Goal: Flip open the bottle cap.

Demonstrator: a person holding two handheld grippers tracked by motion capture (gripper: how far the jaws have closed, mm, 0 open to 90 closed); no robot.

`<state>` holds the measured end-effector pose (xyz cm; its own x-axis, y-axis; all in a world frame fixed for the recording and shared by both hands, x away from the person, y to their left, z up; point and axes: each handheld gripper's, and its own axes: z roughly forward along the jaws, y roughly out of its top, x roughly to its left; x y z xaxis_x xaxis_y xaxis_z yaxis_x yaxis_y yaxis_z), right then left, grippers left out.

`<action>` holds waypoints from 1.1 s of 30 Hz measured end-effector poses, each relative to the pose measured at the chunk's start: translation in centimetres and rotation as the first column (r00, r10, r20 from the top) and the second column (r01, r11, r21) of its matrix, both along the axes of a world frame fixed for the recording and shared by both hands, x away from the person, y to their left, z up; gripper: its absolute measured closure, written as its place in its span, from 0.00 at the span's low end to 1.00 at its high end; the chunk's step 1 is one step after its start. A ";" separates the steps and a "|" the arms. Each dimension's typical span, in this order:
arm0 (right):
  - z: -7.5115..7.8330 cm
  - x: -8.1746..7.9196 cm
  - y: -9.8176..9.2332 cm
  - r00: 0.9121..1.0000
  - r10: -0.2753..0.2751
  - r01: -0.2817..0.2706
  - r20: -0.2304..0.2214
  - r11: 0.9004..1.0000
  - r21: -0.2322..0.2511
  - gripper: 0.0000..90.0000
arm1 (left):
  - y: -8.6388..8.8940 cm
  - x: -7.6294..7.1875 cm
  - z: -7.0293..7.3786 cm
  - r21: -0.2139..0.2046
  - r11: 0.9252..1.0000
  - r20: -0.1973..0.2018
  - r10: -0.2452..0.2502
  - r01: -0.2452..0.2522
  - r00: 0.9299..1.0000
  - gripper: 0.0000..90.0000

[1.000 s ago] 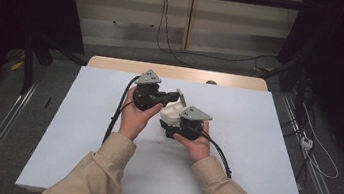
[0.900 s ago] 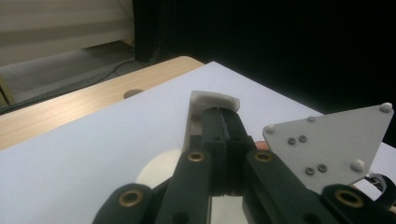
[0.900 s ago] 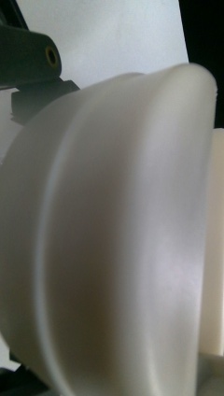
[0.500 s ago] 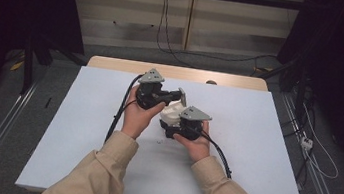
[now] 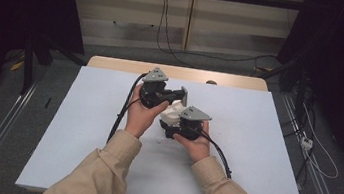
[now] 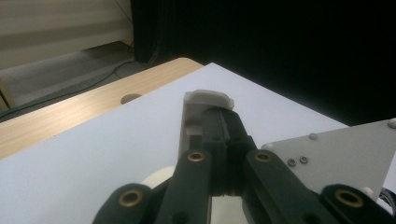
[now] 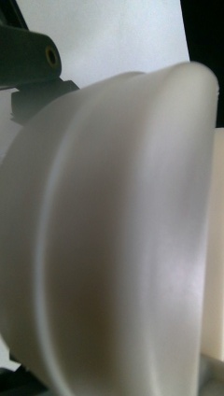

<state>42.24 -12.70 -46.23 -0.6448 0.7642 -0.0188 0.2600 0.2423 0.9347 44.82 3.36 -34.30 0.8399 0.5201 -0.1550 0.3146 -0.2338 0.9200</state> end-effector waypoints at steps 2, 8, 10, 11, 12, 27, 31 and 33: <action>0.0 0.0 0.0 1.000 0.000 0.000 0.000 1.000 0.000 0.20 | -0.1 0.0 0.0 0.000 1.000 0.001 -0.001 0.001 1.000 1.00; 0.0 0.0 0.0 1.000 -0.001 0.001 0.001 1.000 -0.002 0.20 | -0.3 0.2 0.0 -0.002 1.000 0.002 0.000 0.000 1.000 1.00; 0.0 0.0 0.0 1.000 -0.002 0.002 0.001 1.000 -0.002 0.20 | -0.4 0.2 0.0 -0.002 1.000 0.001 0.000 0.000 1.000 1.00; 0.0 0.0 0.0 1.000 -0.001 0.001 0.001 1.000 -0.002 0.21 | -0.4 0.2 0.0 0.000 1.000 0.002 0.000 0.000 1.000 1.00; 0.0 0.0 0.0 1.000 -0.002 0.002 0.001 1.000 -0.003 0.20 | -0.5 0.2 0.0 -0.001 1.000 0.003 0.001 -0.001 1.000 1.00; 0.0 0.0 0.0 1.000 0.002 -0.002 -0.003 1.000 0.000 0.21 | -1.4 0.6 0.1 0.005 1.000 0.004 -0.008 0.008 1.000 1.00; 0.0 0.0 0.0 1.000 0.002 -0.002 -0.003 1.000 0.001 0.21 | -1.6 0.6 0.0 0.008 1.000 0.002 -0.008 0.008 1.000 1.00; 0.0 0.0 0.0 1.000 0.001 -0.001 -0.004 1.000 0.000 0.21 | -1.6 0.7 0.0 0.009 1.000 0.002 -0.008 0.008 1.000 1.00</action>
<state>42.26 -12.72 -46.25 -0.6454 0.7637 -0.0160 0.2634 0.2421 0.9338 45.48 1.76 -34.32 0.8443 0.5149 -0.1484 0.3107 -0.2446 0.9185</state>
